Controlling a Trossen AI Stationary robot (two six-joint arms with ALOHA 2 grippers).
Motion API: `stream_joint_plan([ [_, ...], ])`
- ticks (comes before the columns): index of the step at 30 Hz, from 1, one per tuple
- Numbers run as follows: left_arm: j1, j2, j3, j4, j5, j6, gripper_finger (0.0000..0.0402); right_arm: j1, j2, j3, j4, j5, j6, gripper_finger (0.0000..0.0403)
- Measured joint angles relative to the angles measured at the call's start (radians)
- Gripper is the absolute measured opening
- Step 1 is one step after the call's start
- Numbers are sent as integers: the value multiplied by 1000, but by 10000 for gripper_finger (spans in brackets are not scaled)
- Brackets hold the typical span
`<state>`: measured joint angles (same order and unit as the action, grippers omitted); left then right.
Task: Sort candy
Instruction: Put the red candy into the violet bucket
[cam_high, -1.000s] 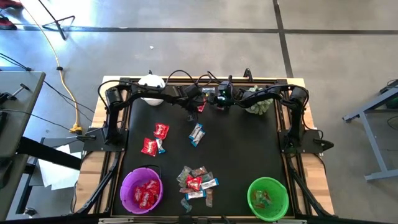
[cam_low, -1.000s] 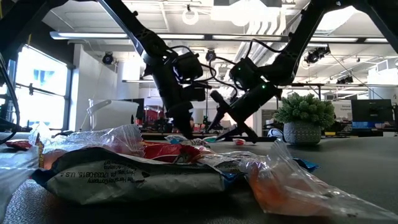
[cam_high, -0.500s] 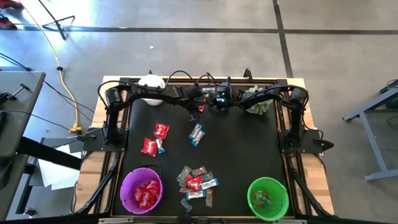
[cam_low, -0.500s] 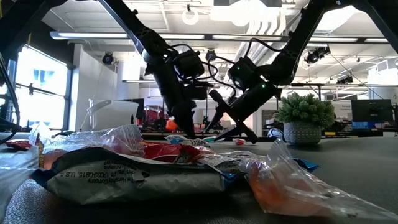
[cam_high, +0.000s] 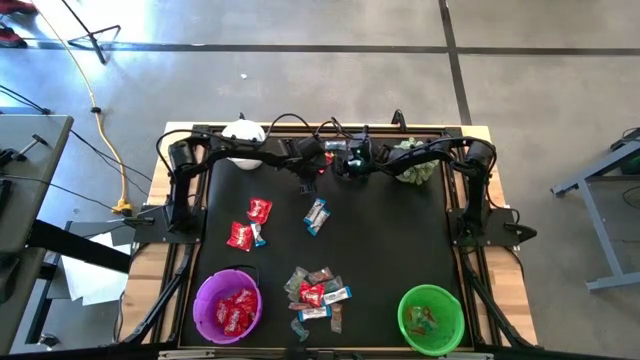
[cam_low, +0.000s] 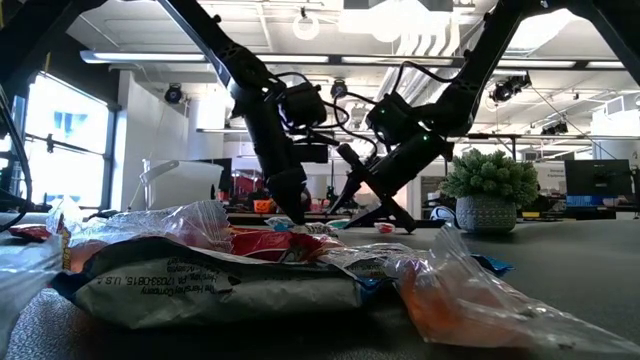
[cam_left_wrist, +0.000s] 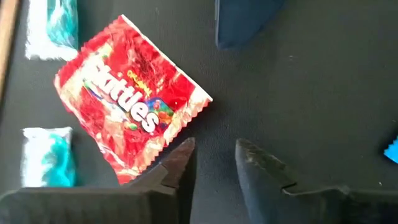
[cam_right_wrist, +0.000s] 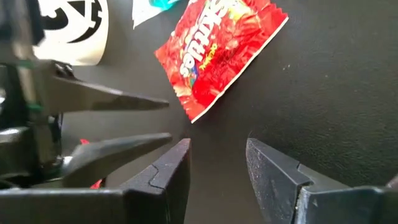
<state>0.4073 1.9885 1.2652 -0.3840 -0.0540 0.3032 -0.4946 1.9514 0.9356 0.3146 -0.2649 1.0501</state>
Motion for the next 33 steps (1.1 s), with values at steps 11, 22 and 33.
stream_joint_plan([
  [11,6,-47,2,130,-46,121,146,0,-1,1,-17,-17,-22,151],
  [22,94,-18,3,236,-33,38,148,0,-1,0,-16,-35,-4,151],
  [33,116,42,2,226,80,-51,148,0,0,-2,1,-91,19,151],
])
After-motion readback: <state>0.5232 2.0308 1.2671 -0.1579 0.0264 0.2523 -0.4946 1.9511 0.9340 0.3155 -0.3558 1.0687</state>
